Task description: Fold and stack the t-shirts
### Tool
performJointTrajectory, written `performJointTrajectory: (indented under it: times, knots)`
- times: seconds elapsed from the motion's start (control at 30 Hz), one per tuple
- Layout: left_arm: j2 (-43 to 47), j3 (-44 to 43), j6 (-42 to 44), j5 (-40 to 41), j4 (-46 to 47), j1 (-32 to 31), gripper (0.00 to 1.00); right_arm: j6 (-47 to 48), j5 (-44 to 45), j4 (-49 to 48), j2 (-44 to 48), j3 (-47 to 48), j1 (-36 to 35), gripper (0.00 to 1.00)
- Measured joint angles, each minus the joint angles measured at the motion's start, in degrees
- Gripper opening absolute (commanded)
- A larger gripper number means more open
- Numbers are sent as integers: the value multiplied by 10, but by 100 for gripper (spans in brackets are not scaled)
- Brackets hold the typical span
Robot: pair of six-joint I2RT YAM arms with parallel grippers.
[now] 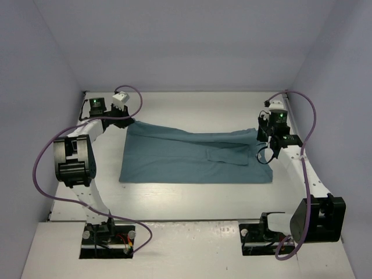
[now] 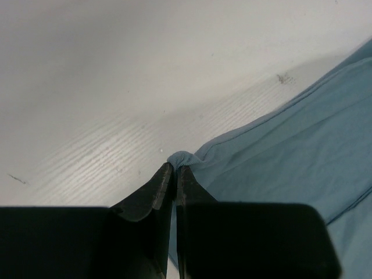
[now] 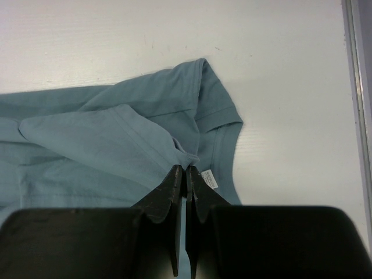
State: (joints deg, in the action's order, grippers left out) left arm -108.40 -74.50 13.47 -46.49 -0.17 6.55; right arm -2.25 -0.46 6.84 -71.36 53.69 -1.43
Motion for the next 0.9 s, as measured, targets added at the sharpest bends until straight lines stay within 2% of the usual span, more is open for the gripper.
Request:
performJointTrajectory:
  times: [0.27,0.6,0.9]
  knots:
    - [4,15,10,-28,1,31,2,5,-15,0,41,-34,0,0]
    - [52,107,36,-42,-20,39,3,-9,-17,3,81,-70,0,0]
    - [85,137,44,-23,-44,41,12,-39,-14,2,81,-75,0,0]
